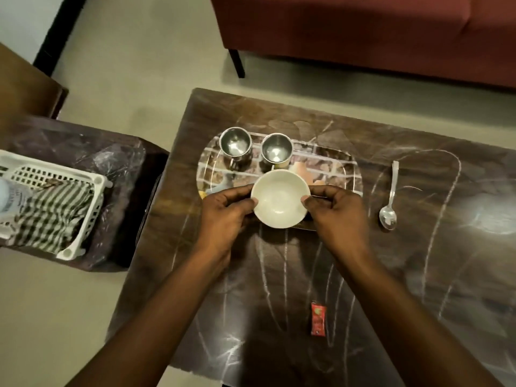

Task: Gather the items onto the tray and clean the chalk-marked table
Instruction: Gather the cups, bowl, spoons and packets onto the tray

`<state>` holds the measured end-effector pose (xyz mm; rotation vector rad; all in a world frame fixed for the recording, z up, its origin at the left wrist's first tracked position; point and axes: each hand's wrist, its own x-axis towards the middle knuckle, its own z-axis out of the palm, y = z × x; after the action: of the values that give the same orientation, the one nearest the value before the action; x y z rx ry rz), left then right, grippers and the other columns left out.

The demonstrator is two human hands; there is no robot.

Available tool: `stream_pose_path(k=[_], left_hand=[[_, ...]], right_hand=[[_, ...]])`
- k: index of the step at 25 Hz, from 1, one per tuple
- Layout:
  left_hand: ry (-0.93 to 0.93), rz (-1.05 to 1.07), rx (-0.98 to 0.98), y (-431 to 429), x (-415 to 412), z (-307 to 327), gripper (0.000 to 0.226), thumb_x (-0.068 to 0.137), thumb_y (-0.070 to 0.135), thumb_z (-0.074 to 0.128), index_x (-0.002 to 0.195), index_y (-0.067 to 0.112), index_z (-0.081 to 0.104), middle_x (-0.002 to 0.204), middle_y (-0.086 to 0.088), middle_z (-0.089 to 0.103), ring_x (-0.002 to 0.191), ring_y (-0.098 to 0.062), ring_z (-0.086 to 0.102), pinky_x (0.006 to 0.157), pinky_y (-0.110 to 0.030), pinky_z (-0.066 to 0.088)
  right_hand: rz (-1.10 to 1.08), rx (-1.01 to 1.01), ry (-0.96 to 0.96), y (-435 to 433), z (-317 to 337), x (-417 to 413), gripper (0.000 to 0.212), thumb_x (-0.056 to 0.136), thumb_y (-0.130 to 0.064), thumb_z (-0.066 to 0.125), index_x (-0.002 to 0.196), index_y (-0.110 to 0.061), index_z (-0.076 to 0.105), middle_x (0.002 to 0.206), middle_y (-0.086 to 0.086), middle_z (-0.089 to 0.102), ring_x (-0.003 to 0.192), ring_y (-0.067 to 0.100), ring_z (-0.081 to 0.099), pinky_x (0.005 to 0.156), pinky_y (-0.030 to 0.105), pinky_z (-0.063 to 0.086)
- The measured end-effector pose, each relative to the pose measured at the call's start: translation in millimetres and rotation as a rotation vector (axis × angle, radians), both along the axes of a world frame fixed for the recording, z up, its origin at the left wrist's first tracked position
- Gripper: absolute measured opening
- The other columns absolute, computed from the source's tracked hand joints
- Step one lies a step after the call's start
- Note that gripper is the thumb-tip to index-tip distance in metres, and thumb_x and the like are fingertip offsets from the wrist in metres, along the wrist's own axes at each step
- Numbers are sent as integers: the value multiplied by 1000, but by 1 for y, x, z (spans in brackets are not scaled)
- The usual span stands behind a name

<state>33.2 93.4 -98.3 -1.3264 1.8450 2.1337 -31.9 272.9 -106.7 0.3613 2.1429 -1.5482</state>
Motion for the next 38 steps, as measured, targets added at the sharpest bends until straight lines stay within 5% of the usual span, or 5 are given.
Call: stream_pose_path(k=[12,22,25,29,38], left_hand=[[-61,47,-48,-62,-6,-30,19,94,-2,76,107,9,83,96,-3,85,90,-21,83,79,-35,69],[-86,13,-138,-67,-12,-28,22,91,4,81,112,10,83,108,-4,83,102,-22,80,97,-46,66],[-44,99,-336,-60,-10,-25,25,86,11,86,110,12,81,102,-4,82,94,-24,79,89,-44,67],[196,181,-651,-34,-18,-7,15,87,18,80,96,9,70,89,-11,70,75,-12,61,71,-28,56],[402,-291,-531,118,-84,17,7,96,19,78,92,20,73,84,16,72,73,3,63,73,-11,51]], right_hand=[[9,37,-6,-65,-37,9,22,96,-11,75,89,-32,71,89,-1,83,86,19,81,84,49,67],[-2,75,-8,-71,-43,9,13,93,-21,77,104,-27,76,92,0,84,85,17,81,83,48,67],[-51,4,-56,-63,-38,7,28,88,-32,81,113,-20,77,92,-1,84,87,17,81,87,48,66],[-107,-36,-50,-23,-24,1,15,85,-33,79,95,-21,78,84,3,83,84,29,81,88,56,65],[-371,129,-3,195,8,-37,11,99,-9,73,106,-3,78,94,17,81,87,25,79,91,48,65]])
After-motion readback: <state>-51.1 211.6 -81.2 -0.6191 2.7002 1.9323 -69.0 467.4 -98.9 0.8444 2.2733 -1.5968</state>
